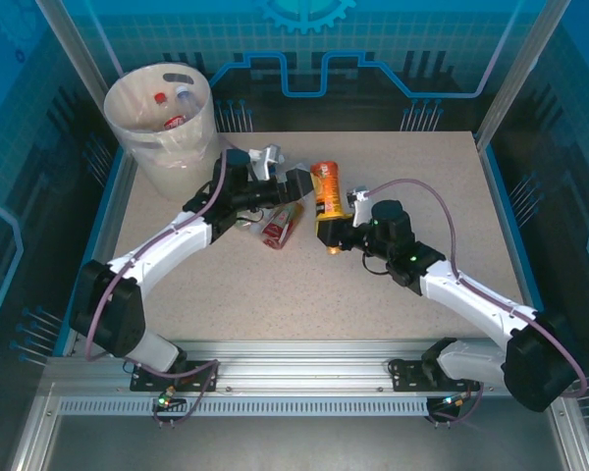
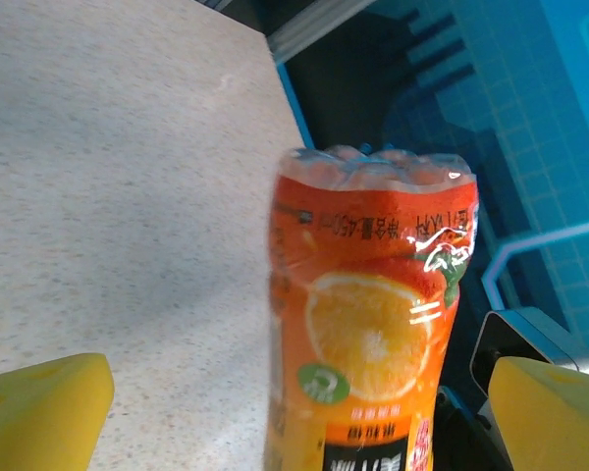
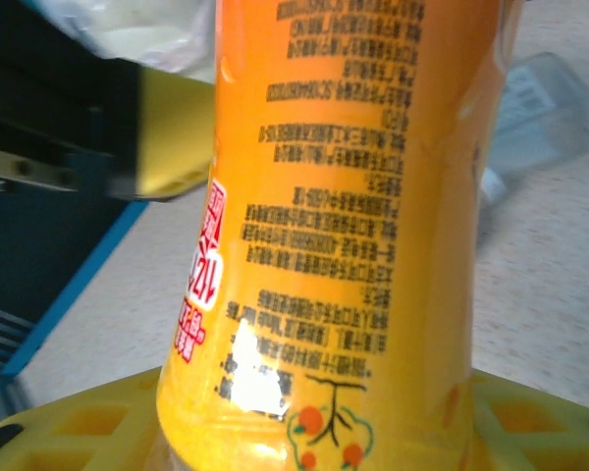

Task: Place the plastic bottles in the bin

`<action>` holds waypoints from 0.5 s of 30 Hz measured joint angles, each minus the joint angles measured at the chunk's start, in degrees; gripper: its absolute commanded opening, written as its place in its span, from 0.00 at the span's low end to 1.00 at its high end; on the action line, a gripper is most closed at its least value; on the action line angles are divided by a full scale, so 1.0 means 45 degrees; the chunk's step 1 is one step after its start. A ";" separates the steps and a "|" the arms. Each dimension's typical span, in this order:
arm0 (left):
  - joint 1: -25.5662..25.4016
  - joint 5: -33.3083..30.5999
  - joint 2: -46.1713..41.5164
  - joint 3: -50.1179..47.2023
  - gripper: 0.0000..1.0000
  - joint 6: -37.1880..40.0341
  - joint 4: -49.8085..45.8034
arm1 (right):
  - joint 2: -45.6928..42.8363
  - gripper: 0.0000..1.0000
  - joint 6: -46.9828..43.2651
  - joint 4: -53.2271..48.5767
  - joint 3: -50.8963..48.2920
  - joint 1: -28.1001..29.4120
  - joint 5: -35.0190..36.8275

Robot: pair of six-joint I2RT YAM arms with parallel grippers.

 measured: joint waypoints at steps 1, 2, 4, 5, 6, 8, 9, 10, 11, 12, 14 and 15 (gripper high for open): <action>-0.0126 0.0117 0.0053 0.0005 0.99 0.0005 0.0126 | 0.0029 0.45 0.0005 0.0180 0.0000 0.0005 -0.0335; -0.0228 0.0189 0.0078 0.0005 0.99 0.0005 0.0199 | 0.0083 0.46 0.0015 0.0355 0.0005 0.0010 -0.0588; -0.0432 0.0228 0.0112 0.0005 0.99 -0.0005 0.0447 | 0.0277 0.46 0.0015 0.0612 0.0015 0.0068 -0.1069; -0.0500 0.0233 0.0112 0.0005 0.99 -0.0044 0.0578 | 0.0379 0.46 0.0000 0.0661 0.0024 0.0112 -0.1224; -0.0539 0.0238 0.0112 0.0005 0.98 -0.0092 0.0709 | 0.0510 0.47 -0.0010 0.0661 0.0063 0.0180 -0.1428; -0.0554 0.0180 0.0117 0.0005 0.94 -0.0233 0.0772 | 0.0738 0.47 -0.0010 0.0758 0.0160 0.0262 -0.1613; -0.0510 0.0160 0.0165 0.0005 0.89 -0.0267 0.0792 | 0.0831 0.47 -0.0015 0.0772 0.0267 0.0267 -0.1729; -0.0486 0.0136 0.0199 0.0005 0.85 -0.0262 0.0835 | 0.0928 0.48 -0.0019 0.0787 0.0403 0.0296 -0.1836; -0.0486 0.0107 0.0223 0.0005 0.81 -0.0287 0.0865 | 0.0986 0.48 -0.0019 0.0792 0.0505 0.0359 -0.1914; -0.0491 0.0078 0.0233 0.0000 0.78 -0.0272 0.0884 | 0.1030 0.48 -0.0019 0.0831 0.0593 0.0427 -0.1996; -0.0491 0.0039 0.0233 -0.0005 0.72 -0.0287 0.0986 | 0.1049 0.49 -0.0019 0.0918 0.0699 0.0505 -0.2113; -0.0491 -0.0005 0.0233 -0.0005 0.69 -0.0262 0.1064 | 0.1049 0.49 -0.0019 0.0971 0.0719 0.0520 -0.2147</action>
